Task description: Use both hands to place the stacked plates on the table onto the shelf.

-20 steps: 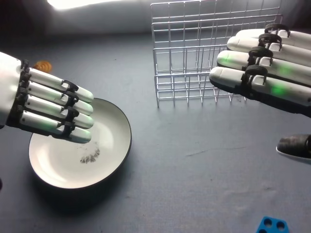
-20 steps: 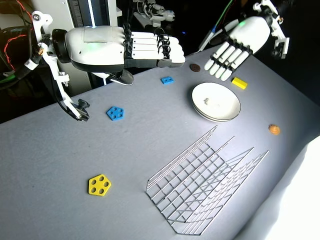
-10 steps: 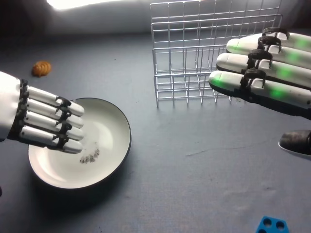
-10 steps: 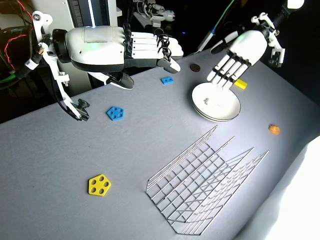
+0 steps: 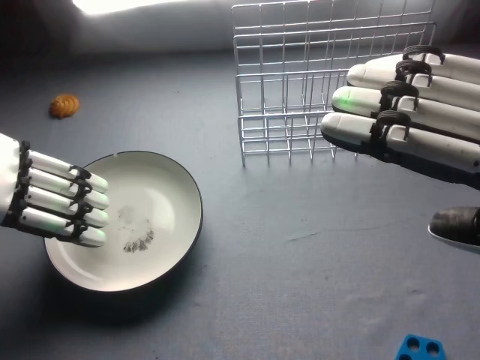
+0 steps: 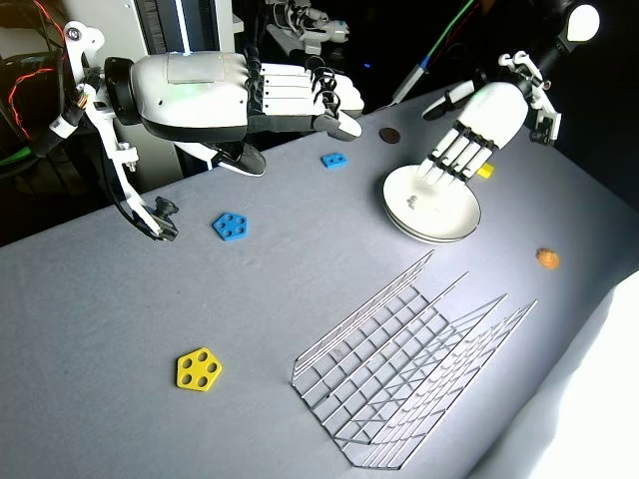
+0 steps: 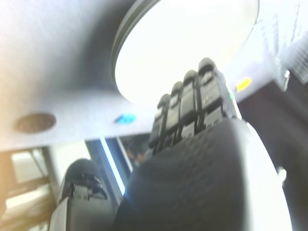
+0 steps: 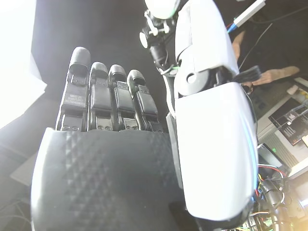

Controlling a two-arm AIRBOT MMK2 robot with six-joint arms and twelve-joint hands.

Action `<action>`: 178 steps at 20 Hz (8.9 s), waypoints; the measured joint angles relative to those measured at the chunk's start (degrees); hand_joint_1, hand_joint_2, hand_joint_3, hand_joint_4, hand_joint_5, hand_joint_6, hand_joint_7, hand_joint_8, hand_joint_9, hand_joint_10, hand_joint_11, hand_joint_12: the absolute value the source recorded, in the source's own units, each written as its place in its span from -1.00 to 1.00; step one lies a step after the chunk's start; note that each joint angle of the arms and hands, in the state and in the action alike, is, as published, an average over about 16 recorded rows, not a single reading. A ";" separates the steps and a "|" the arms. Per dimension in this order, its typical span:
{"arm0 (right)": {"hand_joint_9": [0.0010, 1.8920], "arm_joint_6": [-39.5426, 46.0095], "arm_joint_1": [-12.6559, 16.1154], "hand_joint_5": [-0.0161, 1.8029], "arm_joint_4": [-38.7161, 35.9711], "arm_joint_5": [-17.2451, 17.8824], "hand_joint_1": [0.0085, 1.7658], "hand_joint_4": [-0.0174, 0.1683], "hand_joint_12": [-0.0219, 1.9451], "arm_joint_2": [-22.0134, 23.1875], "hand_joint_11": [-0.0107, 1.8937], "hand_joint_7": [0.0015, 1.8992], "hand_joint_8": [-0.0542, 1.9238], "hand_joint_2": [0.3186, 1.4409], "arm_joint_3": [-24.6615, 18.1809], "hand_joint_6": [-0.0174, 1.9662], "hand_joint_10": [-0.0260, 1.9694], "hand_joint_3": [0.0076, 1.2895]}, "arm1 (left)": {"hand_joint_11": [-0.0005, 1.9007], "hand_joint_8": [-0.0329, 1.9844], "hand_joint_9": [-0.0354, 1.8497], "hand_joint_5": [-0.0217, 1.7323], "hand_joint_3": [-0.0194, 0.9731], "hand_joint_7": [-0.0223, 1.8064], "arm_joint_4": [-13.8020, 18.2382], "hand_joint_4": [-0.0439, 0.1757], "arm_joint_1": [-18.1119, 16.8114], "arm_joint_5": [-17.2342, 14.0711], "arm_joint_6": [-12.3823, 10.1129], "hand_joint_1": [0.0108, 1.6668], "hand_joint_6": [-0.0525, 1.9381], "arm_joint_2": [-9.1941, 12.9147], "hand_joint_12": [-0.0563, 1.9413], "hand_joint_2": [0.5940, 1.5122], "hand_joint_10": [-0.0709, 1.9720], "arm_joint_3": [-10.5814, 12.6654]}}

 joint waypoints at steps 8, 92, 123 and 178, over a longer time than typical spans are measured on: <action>-0.98 -0.17 -0.33 -0.95 -0.64 0.19 0.48 -0.81 -0.56 0.00 -0.97 -0.98 -0.93 0.23 0.00 -0.96 -0.96 -0.99 | -0.98 -0.96 -0.90 -0.90 -0.92 -0.89 -1.72 -0.62 3.95 0.34 0.82 -0.99 -0.94 -2.08 -0.89 0.08 -0.92 3.88; -0.07 -12.48 18.41 -0.12 -6.29 -26.71 0.41 -0.77 0.30 -44.32 -0.23 -0.07 -0.16 0.27 31.47 -0.03 0.07 -0.99 | -0.98 -0.97 -0.89 -0.89 -0.92 -0.89 1.02 -0.61 -4.87 6.59 -3.73 -0.99 -0.94 -0.64 -0.91 0.06 -0.92 -4.96; 0.00 3.96 35.27 -0.08 18.28 -35.42 0.51 -0.84 0.32 -16.81 -0.21 0.01 0.05 0.27 6.57 0.17 0.21 -0.99 | -0.98 -0.97 -0.90 -0.88 -0.92 -0.89 10.47 -0.61 -24.32 4.02 -19.99 -0.99 -0.93 10.87 -0.90 0.06 -0.92 -4.42; -0.06 43.22 38.76 -0.12 9.04 -49.07 0.55 -0.89 0.34 -21.33 -0.26 -0.01 0.09 0.27 33.38 0.24 0.25 -0.99 | -0.98 -0.97 -0.88 -0.87 -0.92 -0.87 0.12 -0.61 -5.58 13.16 -11.39 -0.99 -0.93 4.52 -0.84 0.07 -0.92 -7.75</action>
